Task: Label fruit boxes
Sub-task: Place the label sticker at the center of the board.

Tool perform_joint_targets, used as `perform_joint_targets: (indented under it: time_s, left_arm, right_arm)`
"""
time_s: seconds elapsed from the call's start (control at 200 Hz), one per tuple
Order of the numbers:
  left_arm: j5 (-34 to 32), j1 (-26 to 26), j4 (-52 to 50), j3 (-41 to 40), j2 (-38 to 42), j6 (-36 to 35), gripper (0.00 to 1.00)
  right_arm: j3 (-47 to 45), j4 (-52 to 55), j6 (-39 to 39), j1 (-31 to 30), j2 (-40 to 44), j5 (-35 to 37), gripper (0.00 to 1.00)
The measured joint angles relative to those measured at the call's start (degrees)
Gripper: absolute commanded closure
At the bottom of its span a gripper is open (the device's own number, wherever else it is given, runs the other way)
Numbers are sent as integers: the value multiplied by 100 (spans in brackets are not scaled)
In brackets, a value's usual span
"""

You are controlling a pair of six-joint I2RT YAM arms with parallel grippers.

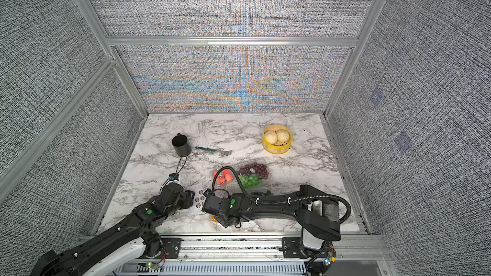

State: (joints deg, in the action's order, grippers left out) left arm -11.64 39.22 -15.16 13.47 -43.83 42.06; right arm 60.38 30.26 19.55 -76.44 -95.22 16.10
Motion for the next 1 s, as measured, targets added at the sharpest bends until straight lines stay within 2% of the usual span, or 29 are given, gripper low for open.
perform_joint_targets:
  time_s: [0.06,0.11,0.255,0.59,1.001]
  left_arm:
    - [26,0,0,-17,44,0,43]
    - [26,0,0,-22,70,0,43]
    - [94,0,13,-59,114,0,42]
    - [136,0,31,-103,81,20,42]
    - [177,0,57,-105,-35,63,41]
  right_arm:
    - [0,0,0,-7,0,13,65]
    - [-2,-2,0,-17,7,22,59]
    - [-57,-20,-4,-39,61,37,51]
    - [-142,-103,2,-39,378,22,52]
    - [-170,-227,-2,-76,61,-179,53]
